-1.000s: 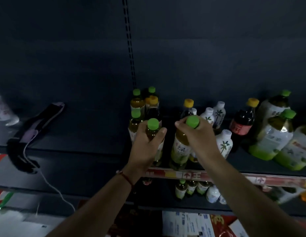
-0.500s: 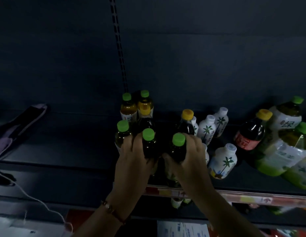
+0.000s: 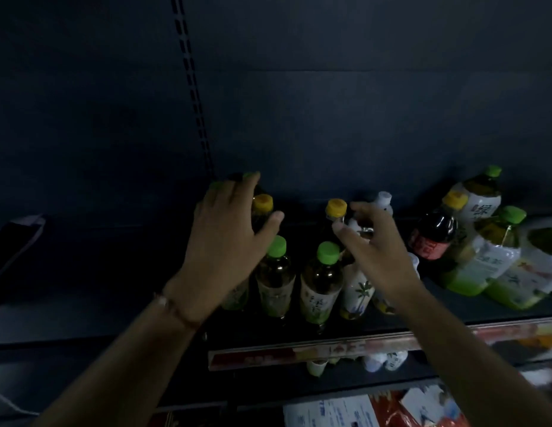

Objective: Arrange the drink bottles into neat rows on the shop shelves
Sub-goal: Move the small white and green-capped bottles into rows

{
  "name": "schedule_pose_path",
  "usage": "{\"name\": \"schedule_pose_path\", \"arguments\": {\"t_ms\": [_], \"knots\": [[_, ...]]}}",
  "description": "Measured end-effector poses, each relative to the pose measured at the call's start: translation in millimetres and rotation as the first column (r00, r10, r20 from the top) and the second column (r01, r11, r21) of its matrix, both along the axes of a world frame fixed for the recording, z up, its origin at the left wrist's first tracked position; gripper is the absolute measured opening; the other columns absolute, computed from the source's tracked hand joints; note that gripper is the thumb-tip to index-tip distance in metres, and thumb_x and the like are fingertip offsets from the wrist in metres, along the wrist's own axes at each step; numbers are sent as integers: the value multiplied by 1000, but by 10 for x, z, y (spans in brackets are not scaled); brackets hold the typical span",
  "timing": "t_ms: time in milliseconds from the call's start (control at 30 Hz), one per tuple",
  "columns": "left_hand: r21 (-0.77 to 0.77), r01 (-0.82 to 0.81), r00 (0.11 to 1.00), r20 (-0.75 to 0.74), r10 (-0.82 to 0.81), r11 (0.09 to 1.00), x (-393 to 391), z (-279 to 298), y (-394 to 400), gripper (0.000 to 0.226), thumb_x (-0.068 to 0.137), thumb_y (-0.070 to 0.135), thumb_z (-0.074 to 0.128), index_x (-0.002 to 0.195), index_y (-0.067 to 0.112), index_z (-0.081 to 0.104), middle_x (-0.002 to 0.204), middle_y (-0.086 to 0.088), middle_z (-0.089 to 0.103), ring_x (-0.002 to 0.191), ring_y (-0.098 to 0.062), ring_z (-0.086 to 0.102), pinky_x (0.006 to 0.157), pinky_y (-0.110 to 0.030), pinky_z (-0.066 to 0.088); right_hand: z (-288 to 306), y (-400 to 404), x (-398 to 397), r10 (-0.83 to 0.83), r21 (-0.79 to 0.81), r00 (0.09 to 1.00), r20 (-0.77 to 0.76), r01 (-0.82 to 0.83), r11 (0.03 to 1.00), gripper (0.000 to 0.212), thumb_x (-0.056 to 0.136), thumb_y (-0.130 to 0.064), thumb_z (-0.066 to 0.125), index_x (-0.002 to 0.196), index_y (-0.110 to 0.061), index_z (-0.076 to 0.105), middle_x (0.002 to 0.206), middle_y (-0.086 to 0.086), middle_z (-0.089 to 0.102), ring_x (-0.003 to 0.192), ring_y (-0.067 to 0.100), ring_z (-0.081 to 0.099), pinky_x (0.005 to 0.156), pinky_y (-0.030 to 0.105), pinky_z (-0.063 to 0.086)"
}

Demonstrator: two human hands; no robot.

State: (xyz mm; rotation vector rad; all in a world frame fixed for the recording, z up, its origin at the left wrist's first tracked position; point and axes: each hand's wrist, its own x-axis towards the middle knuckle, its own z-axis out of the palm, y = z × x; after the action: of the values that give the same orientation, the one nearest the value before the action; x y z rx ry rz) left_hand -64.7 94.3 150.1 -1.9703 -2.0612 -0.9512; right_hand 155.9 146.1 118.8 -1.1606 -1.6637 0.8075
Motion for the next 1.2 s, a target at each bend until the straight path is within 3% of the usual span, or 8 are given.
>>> {"name": "schedule_pose_path", "arguments": {"t_ms": [67, 200, 367, 533, 633, 767, 933, 1200], "knots": [[-224, 74, 997, -10, -78, 972, -233, 93, 281, 73, 87, 65, 55, 147, 30, 33, 142, 2, 46, 131, -23, 40, 106, -43, 37, 156, 224, -3, 141, -221, 987, 82, -119, 968, 36, 84, -42, 71, 117, -32, 59, 109, -14, 64, 99, 0, 61, 79, 27, 52], [-512, 459, 871, 422, -253, 726, -372, 52, 599, 44, 84, 48, 73, 118, 22, 64, 113, 13, 66, 98, 2, 61, 85, -20, 47, 133, 430, -118, 331, -471, 943, 34, -277, 838, 28, 88, -25, 70, 115, -21, 65, 108, -7, 69, 92, -2, 66, 66, 9, 48], [-405, 523, 810, 511, -288, 750, -426, -75, 855, 47, 85, 46, 71, 99, 1, 66, 91, -4, 68, 90, -16, 65, 85, -35, 50, 97, 515, -284, 186, -413, 981, -55, -192, 890, 11, 92, -15, 64, 102, -14, 68, 100, -6, 66, 98, 9, 60, 87, 23, 46], [-162, 478, 734, 614, -291, 864, -487, 16, 850, 41, 91, 37, 67, 83, -2, 56, 76, -4, 56, 70, -8, 58, 71, -28, 45, 292, 578, -331, -94, -416, 913, -396, -88, 905, 5, 85, -14, 70, 84, -18, 69, 93, 4, 70, 105, 26, 63, 98, 39, 48], [71, 330, 602, 752, -268, 941, -544, 251, 725, 30, 93, 37, 65, 80, 11, 57, 75, -4, 58, 68, -10, 59, 70, -28, 46, 575, 570, -273, -105, -326, 796, -596, -120, 938, 6, 86, -15, 68, 80, -16, 65, 87, 6, 69, 88, 22, 67, 94, 42, 50], [318, 61, 347, 882, -318, 946, -669, 647, 532, 30, 93, 46, 61, 91, 16, 66, 92, -1, 73, 79, -14, 70, 71, -34, 54, 1046, 410, -80, -84, -211, 457, -886, -236, 949, 10, 92, -20, 61, 83, -16, 61, 86, 3, 68, 82, 19, 68, 92, 38, 53], [434, -120, 160, 896, -414, 893, -773, 961, 13, 41, 97, 46, 55, 117, 10, 57, 112, -10, 70, 90, -19, 71, 78, -39, 60, 1373, -79, 129, -104, -160, 281, -954, -185, 970, 21, 92, -25, 62, 74, -18, 57, 68, -2, 64, 68, 13, 65, 86, 34, 54], [316, -112, 176, 939, -294, 942, -268, 717, -856, 32, 99, 38, 54, 80, 14, 64, 83, -4, 71, 78, -16, 70, 64, -31, 58, 1141, -725, 352, -109, -296, 549, -829, -263, 918, 15, 85, -27, 68, 77, -18, 59, 80, 4, 69, 77, 19, 69, 79, 36, 55]]}}
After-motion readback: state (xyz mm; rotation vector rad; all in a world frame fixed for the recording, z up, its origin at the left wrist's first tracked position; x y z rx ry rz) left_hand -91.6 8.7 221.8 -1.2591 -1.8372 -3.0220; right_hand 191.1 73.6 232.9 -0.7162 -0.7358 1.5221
